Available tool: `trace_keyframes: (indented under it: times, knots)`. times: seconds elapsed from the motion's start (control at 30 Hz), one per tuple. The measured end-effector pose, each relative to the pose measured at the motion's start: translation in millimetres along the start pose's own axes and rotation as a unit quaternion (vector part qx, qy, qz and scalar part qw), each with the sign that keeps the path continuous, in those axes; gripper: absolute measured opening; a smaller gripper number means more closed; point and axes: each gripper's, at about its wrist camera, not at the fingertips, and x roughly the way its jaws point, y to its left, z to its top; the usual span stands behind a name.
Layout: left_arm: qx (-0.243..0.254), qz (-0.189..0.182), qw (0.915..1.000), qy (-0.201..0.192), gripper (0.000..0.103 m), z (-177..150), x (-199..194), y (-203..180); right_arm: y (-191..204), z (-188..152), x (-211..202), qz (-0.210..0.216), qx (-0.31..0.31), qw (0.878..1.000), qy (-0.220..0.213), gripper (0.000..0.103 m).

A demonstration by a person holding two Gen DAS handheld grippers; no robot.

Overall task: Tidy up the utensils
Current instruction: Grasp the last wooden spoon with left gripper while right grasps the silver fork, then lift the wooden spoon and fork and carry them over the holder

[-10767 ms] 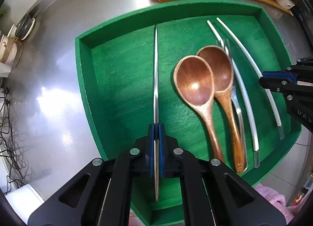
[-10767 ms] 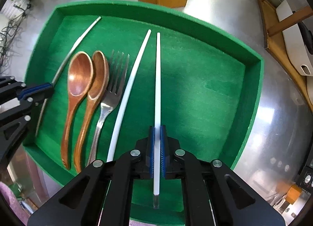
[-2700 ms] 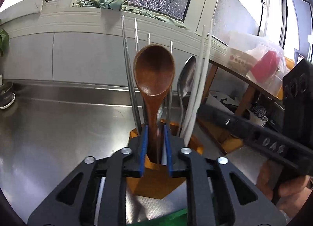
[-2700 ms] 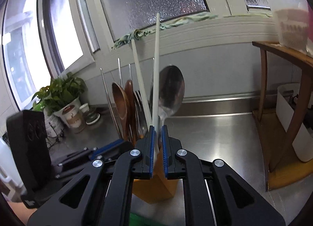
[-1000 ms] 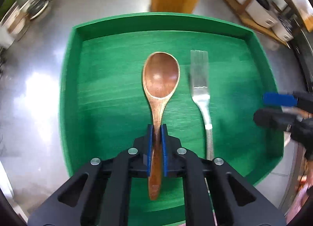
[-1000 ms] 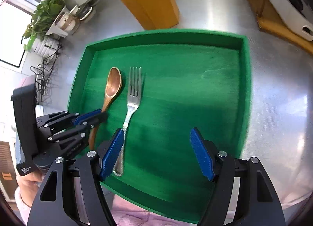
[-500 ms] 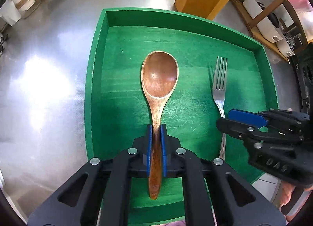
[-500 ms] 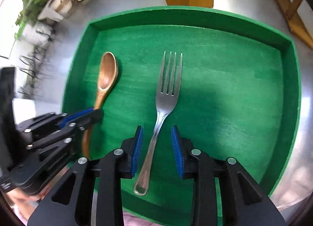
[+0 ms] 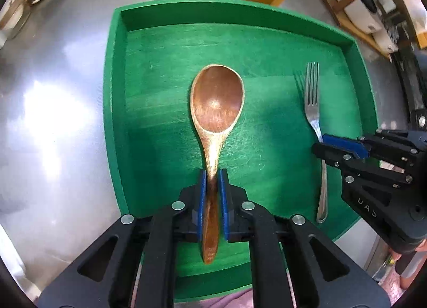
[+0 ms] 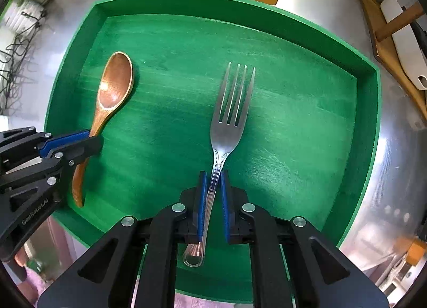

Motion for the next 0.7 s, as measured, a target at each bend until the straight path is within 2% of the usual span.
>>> trace_keyframes:
  times: [0.07,0.23,0.37,0.57,0.7]
  knots:
    - [0.009,0.007,0.9999,0.004,0.009,1,1,-3,3,4,-1,0.004,0.001,1.0,0.003,0.014]
    - [-0.002,-0.005,1.0,-0.001,0.007,2,0,2,2,9,-3,0.003,-0.005,1.0,-0.005,0.007]
    - [-0.007,-0.012,0.9997,-0.021,0.007,-4,-6,7,-11,-1,-6,0.029,-0.002,0.999,-0.019,0.006]
    - [-0.004,-0.026,0.9951,-0.095,0.007,-19,-40,16,-30,-14,-28,0.074,0.005,0.995,-0.067,0.006]
    - [0.009,-0.04,0.9835,-0.176,0.007,-25,-67,15,-48,-20,-50,0.115,0.008,0.985,-0.13,0.006]
